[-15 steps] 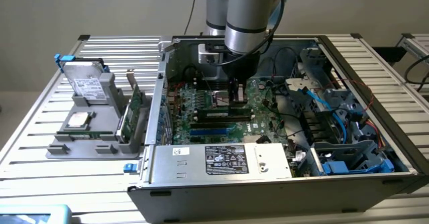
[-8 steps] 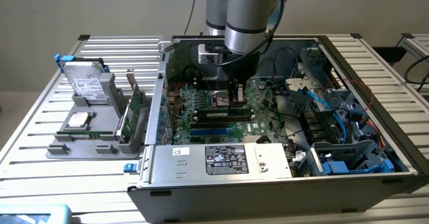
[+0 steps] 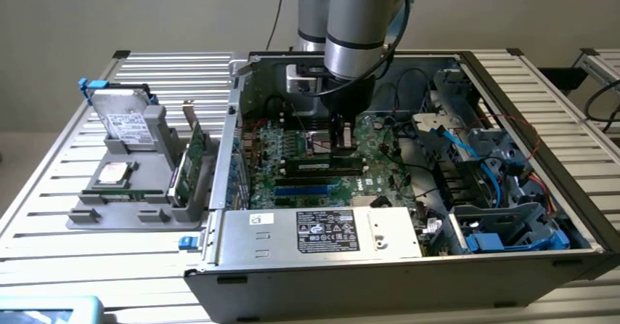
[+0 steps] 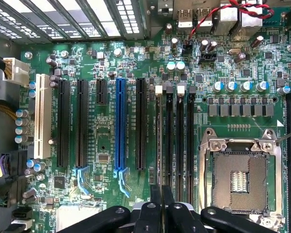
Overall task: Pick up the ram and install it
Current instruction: 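Insert the ram into the slot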
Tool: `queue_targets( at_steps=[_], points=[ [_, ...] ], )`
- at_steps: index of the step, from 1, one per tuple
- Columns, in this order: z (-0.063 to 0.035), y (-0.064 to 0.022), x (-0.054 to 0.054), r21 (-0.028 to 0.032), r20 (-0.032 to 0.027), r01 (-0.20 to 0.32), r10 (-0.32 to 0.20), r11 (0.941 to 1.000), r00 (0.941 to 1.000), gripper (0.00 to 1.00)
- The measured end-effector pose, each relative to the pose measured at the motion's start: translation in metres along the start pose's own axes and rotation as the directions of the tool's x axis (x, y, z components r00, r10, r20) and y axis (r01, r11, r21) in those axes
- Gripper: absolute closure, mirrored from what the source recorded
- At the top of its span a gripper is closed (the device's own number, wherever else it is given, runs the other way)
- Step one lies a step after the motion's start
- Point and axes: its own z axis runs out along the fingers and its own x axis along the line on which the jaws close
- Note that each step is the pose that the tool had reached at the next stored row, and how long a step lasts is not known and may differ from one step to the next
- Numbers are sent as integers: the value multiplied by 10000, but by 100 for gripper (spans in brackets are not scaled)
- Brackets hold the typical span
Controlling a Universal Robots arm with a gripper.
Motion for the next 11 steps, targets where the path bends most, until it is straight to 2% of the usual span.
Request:
queue_targets(
  at_steps=[11],
  points=[
    [3,0,-4,1,-20,-1,1,10000,10000,87]
  ],
)
